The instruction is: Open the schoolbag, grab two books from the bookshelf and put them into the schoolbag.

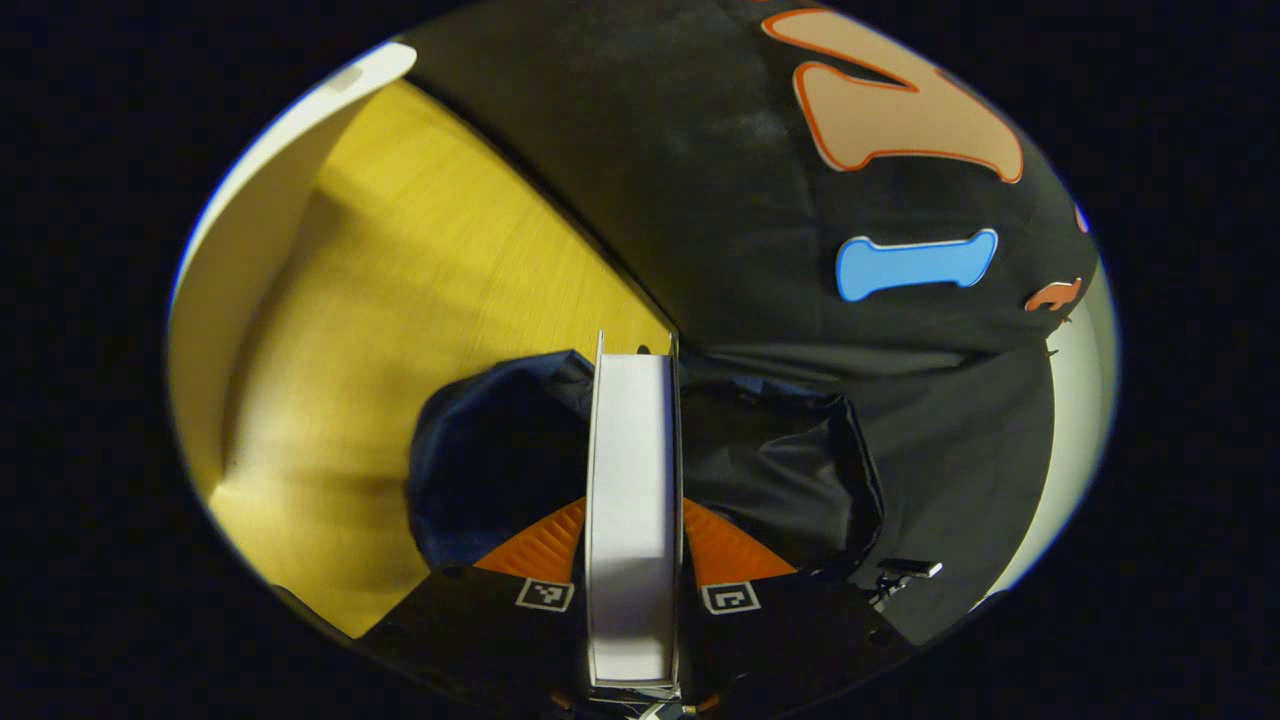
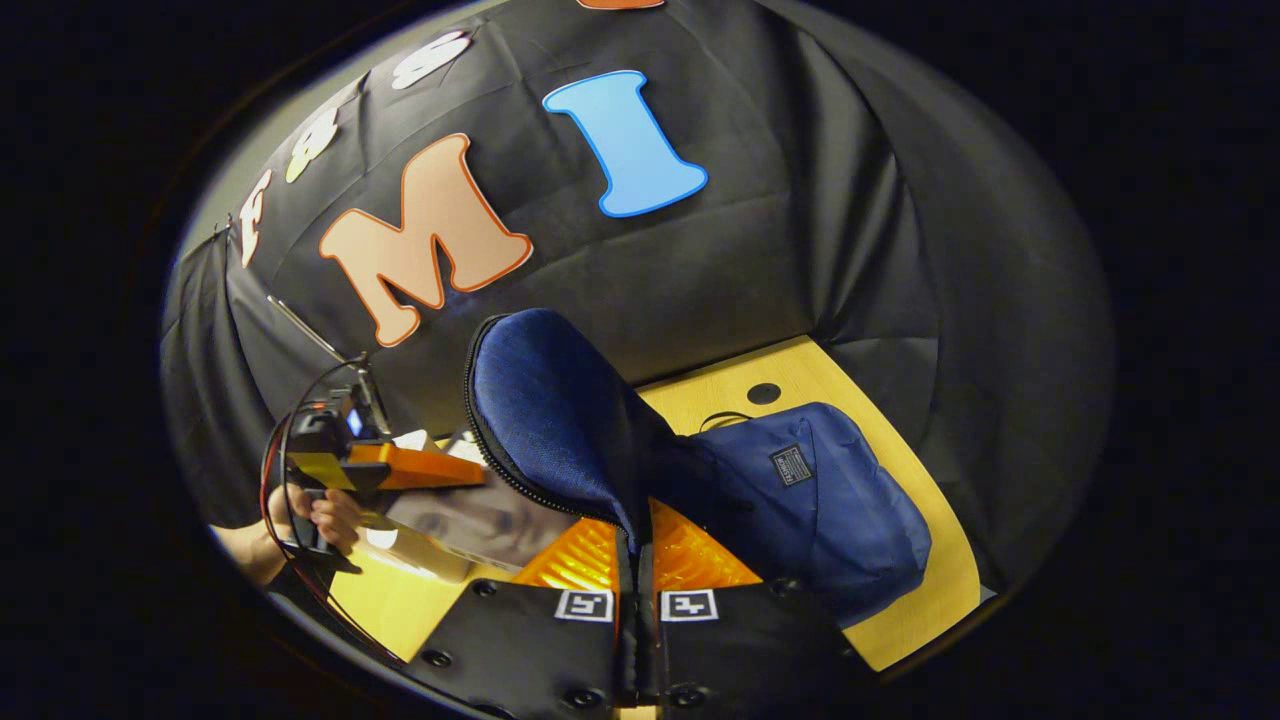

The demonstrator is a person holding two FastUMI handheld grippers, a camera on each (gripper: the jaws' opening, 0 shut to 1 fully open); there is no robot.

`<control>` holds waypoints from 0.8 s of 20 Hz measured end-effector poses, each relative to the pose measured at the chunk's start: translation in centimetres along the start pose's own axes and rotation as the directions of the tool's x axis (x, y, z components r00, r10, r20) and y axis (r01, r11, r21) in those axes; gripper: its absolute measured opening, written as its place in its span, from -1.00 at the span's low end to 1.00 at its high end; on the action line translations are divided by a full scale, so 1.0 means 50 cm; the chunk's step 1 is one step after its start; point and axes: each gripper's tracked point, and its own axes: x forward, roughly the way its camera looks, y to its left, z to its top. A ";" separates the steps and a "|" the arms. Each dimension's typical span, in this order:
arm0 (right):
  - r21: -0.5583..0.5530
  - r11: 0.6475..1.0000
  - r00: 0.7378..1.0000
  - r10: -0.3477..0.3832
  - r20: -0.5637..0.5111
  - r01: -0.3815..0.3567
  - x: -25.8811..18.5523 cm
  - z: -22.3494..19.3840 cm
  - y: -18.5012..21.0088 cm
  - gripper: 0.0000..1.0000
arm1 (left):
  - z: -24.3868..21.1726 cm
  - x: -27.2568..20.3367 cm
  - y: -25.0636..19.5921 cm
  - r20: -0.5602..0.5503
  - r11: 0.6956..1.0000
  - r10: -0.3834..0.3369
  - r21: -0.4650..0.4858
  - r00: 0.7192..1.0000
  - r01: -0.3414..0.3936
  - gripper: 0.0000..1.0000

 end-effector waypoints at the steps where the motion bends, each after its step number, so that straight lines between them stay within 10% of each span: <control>1: 0.005 1.000 1.000 0.005 0.005 -0.005 -0.001 0.003 0.002 -0.93 | -0.016 0.021 0.000 -0.013 1.000 0.004 -0.011 1.000 -0.005 -0.31; 11: 0.033 0.999 0.999 0.019 0.031 -0.020 0.001 0.012 0.003 -0.89 | -0.105 0.178 0.008 0.006 0.971 -0.016 -0.237 1.000 0.017 -0.40; 16: 0.052 0.999 1.000 0.003 0.031 -0.004 0.005 0.011 -0.007 -0.93 | -0.113 0.190 0.022 -0.043 0.981 0.024 -0.192 0.999 -0.032 -0.36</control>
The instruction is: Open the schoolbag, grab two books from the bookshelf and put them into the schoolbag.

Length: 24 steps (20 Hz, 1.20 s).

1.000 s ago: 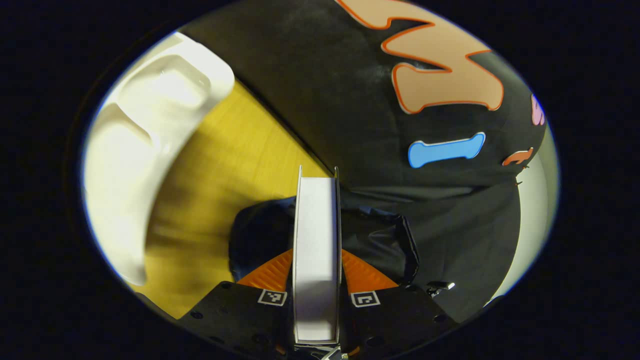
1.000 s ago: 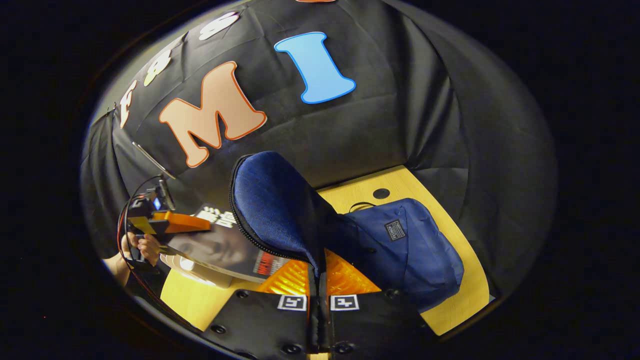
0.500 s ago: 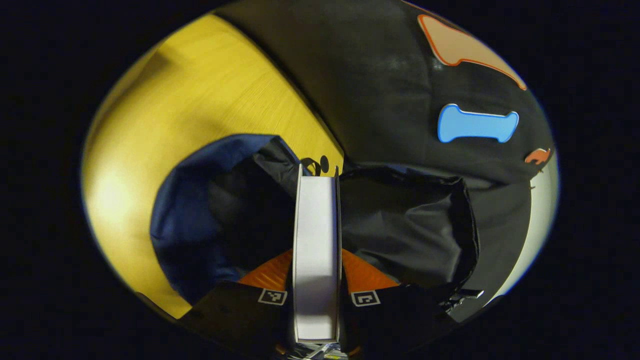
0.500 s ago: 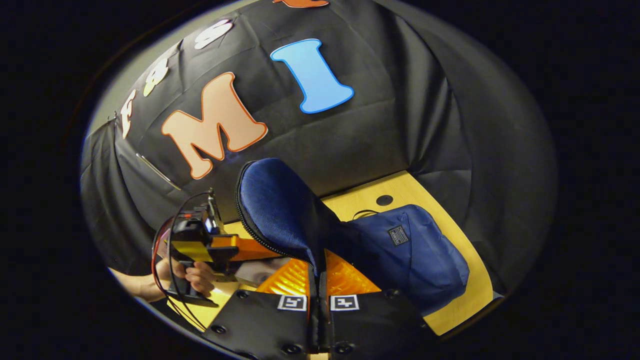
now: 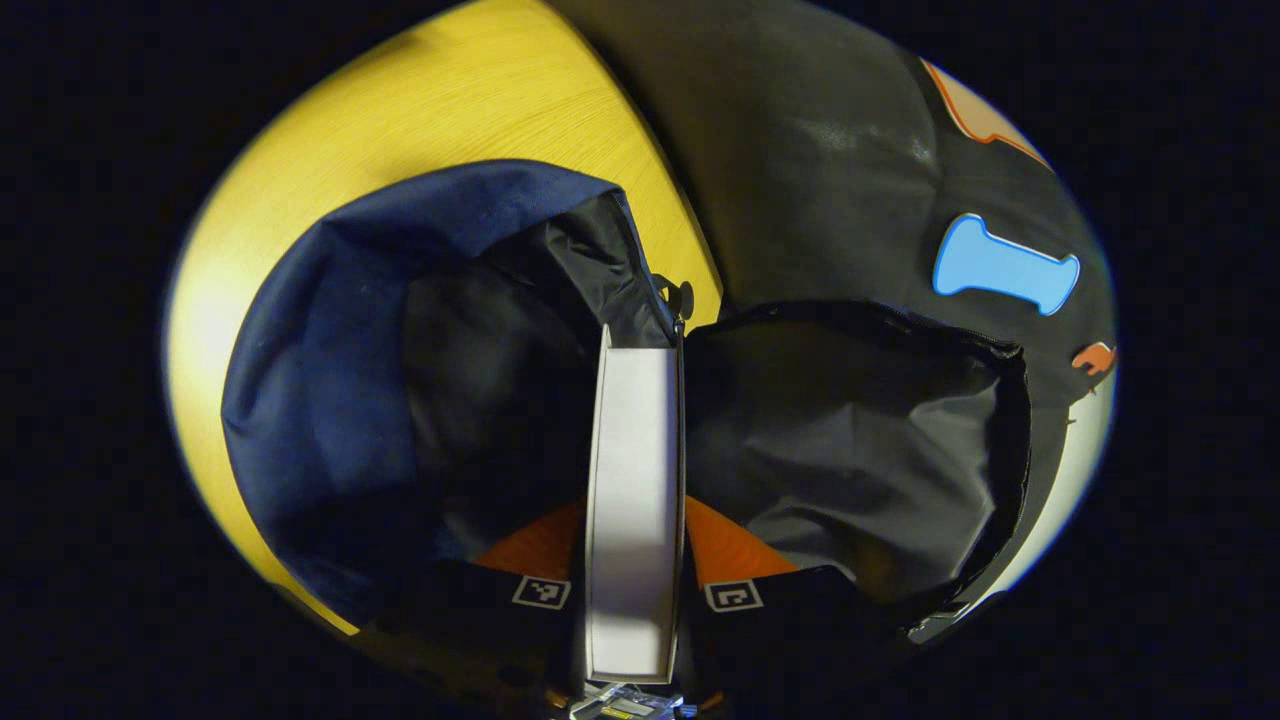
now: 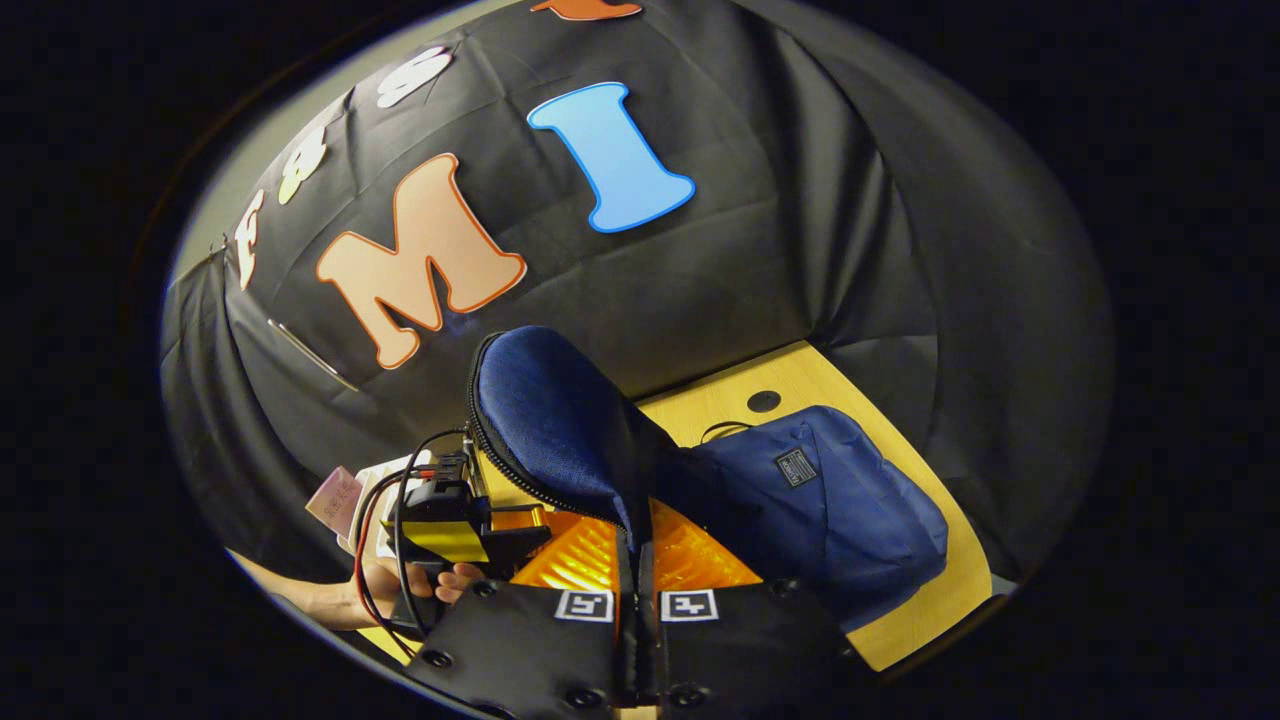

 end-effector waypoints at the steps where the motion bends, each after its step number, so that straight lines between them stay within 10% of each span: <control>1: 0.006 1.000 1.000 -0.002 0.000 0.002 0.003 -0.001 -0.003 -0.93 | -0.003 -0.005 0.011 -0.016 0.999 0.030 0.035 0.999 -0.030 -0.30; 5: 0.004 1.000 1.000 -0.003 -0.007 0.004 0.007 -0.008 0.001 -0.93 | 0.021 -0.042 0.072 -0.007 0.942 0.216 0.263 0.976 -0.207 0.23; 10: 0.011 1.000 1.000 -0.006 -0.014 0.006 0.017 -0.017 0.007 -0.93 | 0.079 -0.109 0.090 0.123 0.776 0.310 0.540 0.943 -0.326 0.48; 20: 0.011 0.999 0.999 -0.034 -0.021 0.034 0.032 -0.022 0.010 -0.93 | 0.225 -0.424 0.034 0.481 0.406 0.261 0.732 0.837 -0.547 0.99; 24: 0.001 0.999 0.999 -0.049 -0.023 0.049 0.040 -0.021 0.017 -0.93 | 0.294 -0.595 -0.012 0.633 0.373 0.171 0.668 0.755 -0.644 0.89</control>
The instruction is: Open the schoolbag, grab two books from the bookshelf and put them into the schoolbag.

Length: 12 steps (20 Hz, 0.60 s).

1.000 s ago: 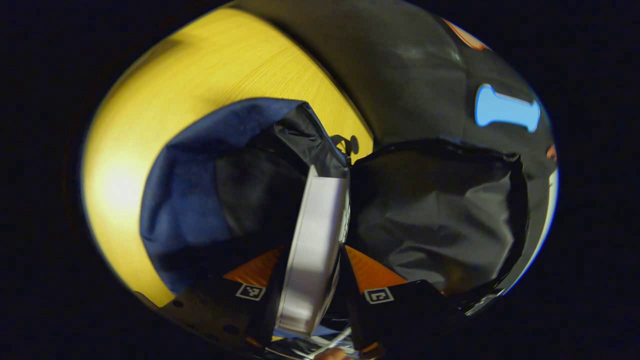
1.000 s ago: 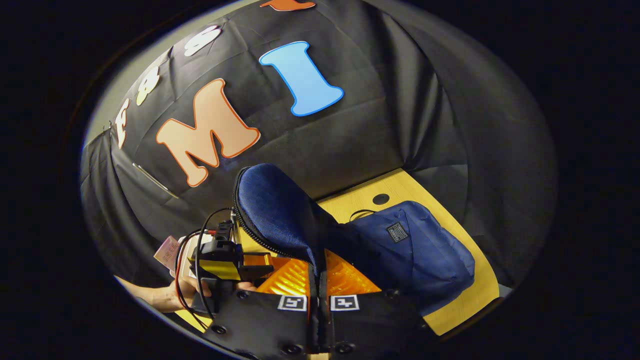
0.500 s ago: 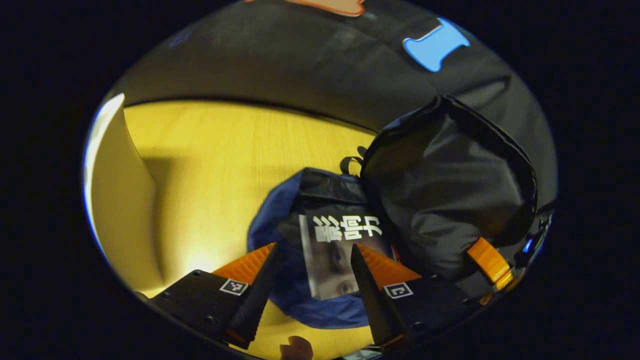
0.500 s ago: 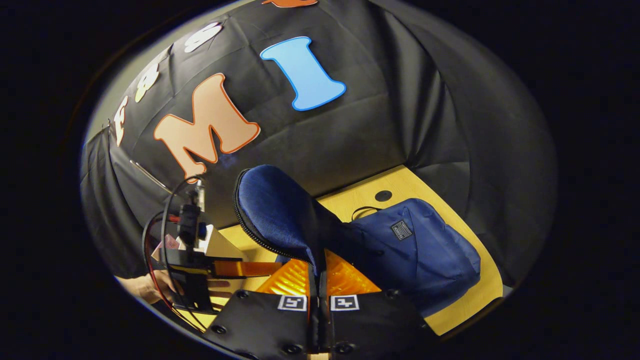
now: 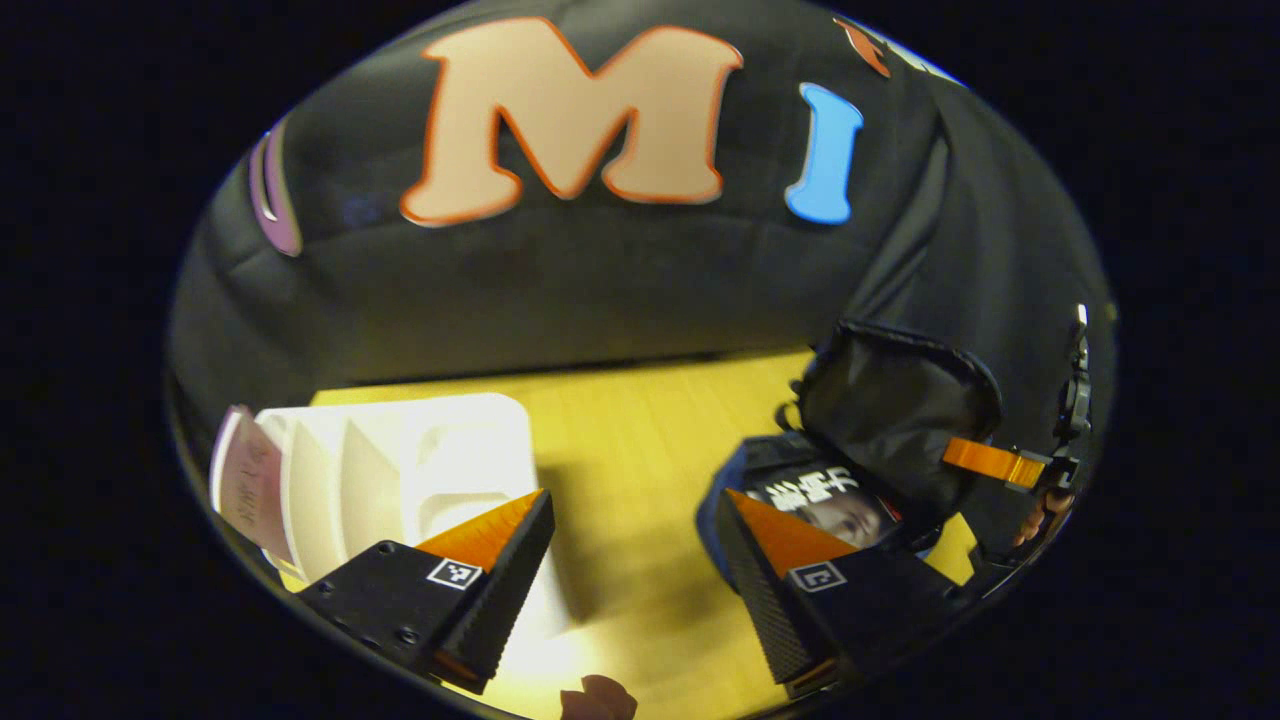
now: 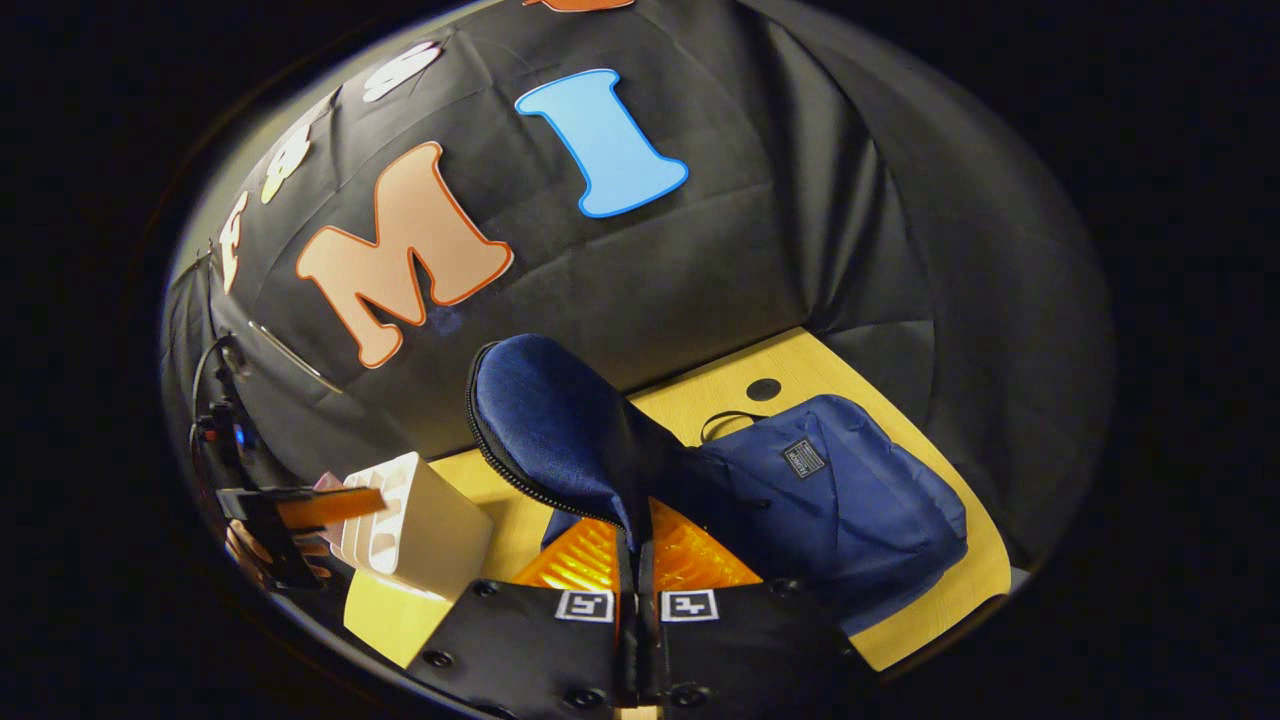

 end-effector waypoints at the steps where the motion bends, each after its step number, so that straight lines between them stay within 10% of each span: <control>1: -0.001 1.000 1.000 -0.006 -0.001 0.006 0.001 0.001 0.000 -0.93 | 0.016 -0.022 0.047 0.024 0.999 0.041 0.001 0.999 -0.041 0.92; 12: 0.025 0.999 0.999 -0.035 0.027 0.034 0.009 0.004 0.019 -0.93 | 0.035 -0.175 0.511 0.035 0.945 0.326 -0.029 0.945 -0.326 0.94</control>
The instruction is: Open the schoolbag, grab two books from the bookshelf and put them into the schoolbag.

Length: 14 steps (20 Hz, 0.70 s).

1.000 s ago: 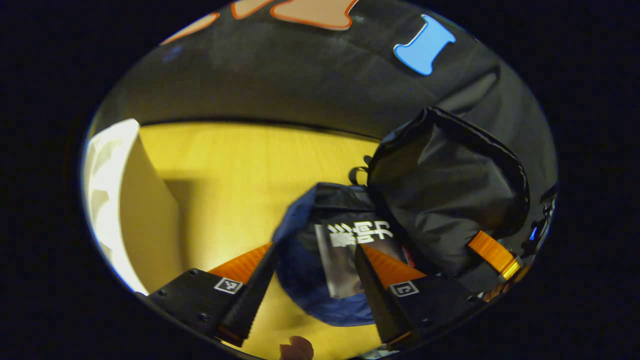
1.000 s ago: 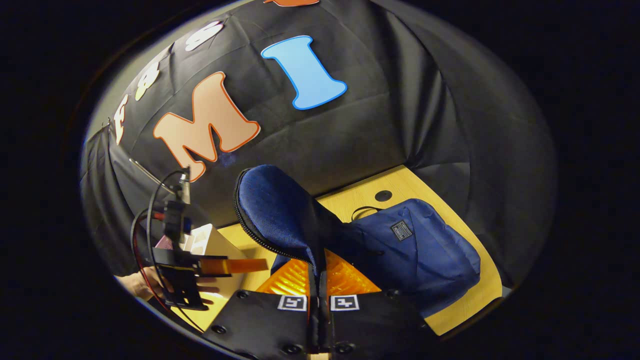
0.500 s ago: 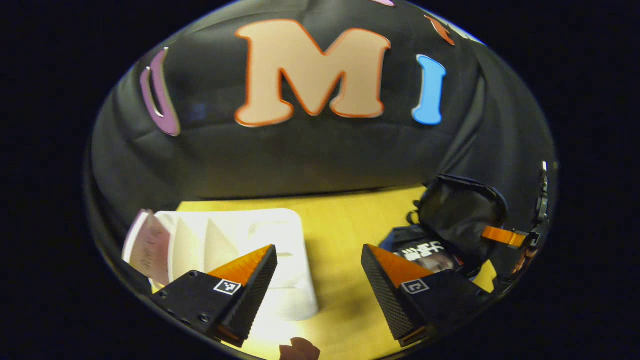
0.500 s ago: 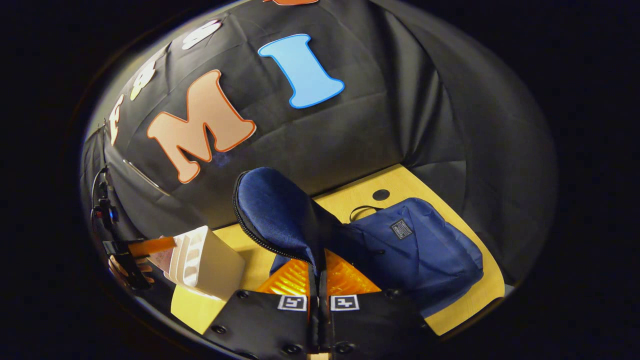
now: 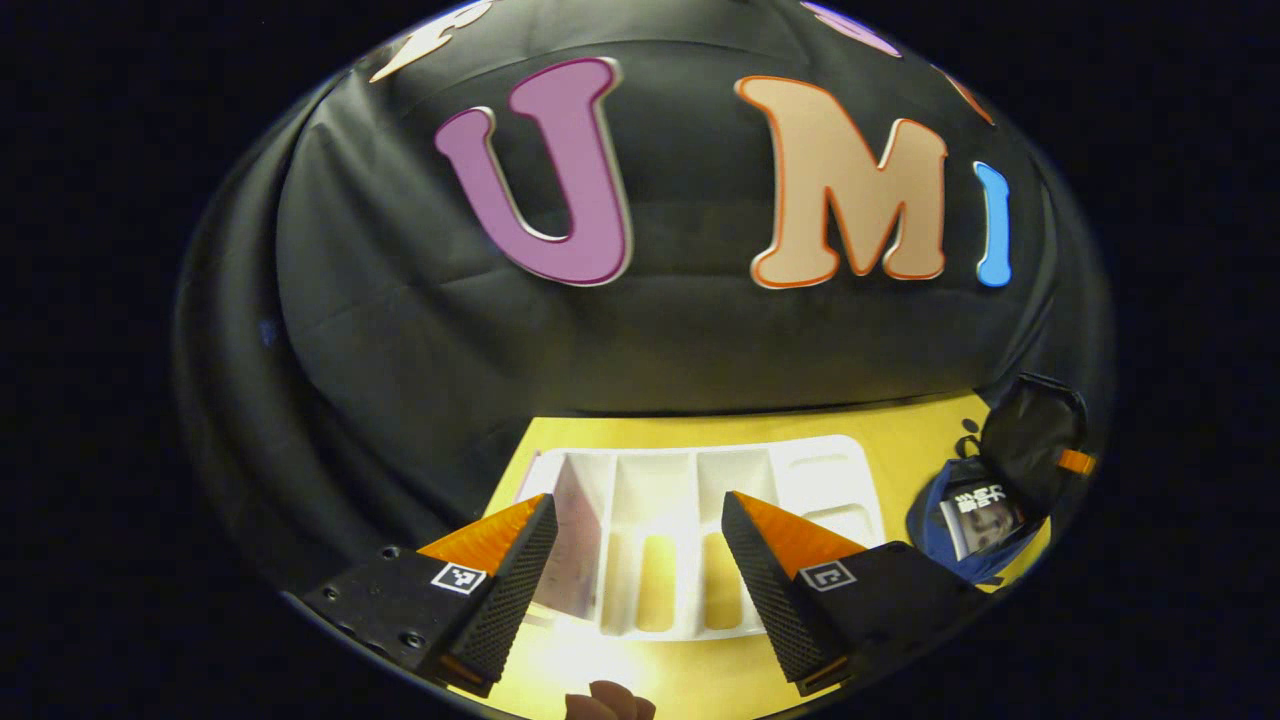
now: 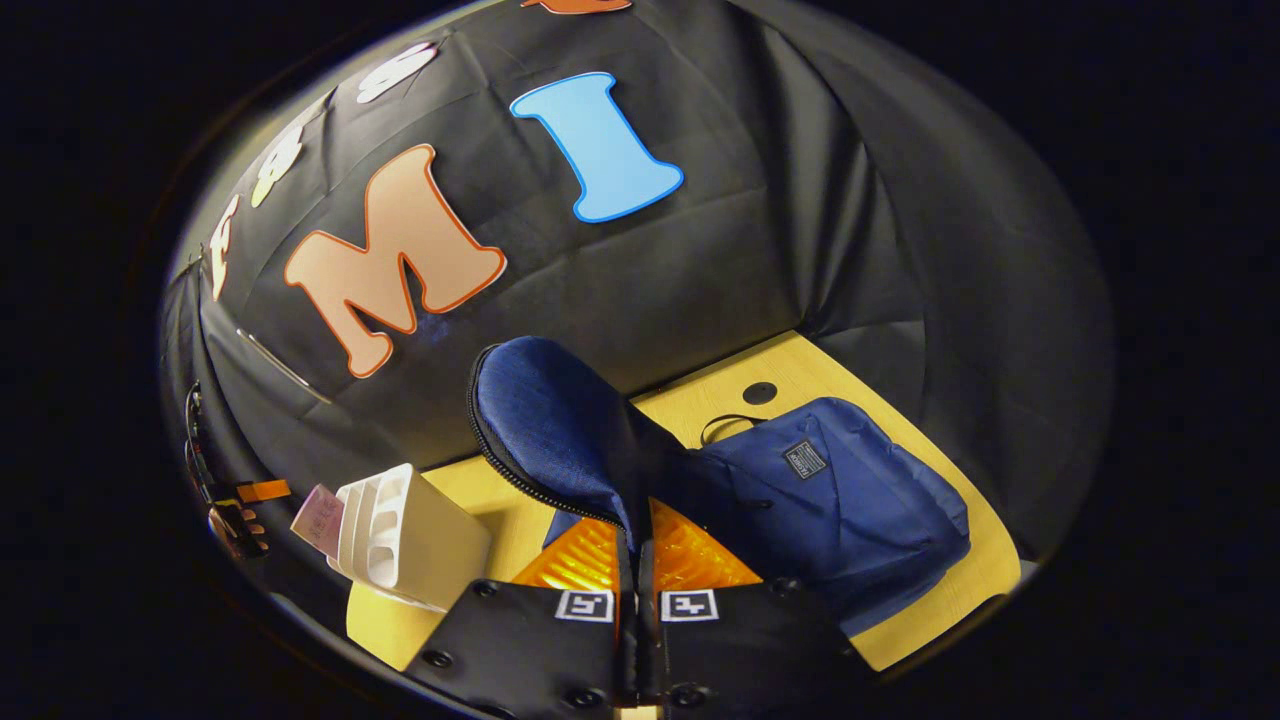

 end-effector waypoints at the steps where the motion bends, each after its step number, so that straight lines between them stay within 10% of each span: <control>1: 0.000 1.000 1.000 -0.003 0.003 0.003 0.001 0.001 0.000 -0.93 | -0.007 0.006 0.022 -0.017 1.000 0.007 -0.007 1.000 -0.007 0.99; 14: 0.040 0.999 0.999 -0.024 0.038 0.023 -0.024 0.012 -0.014 -0.89 | -0.141 0.148 0.113 -0.306 0.998 -0.046 -0.064 0.951 0.027 0.84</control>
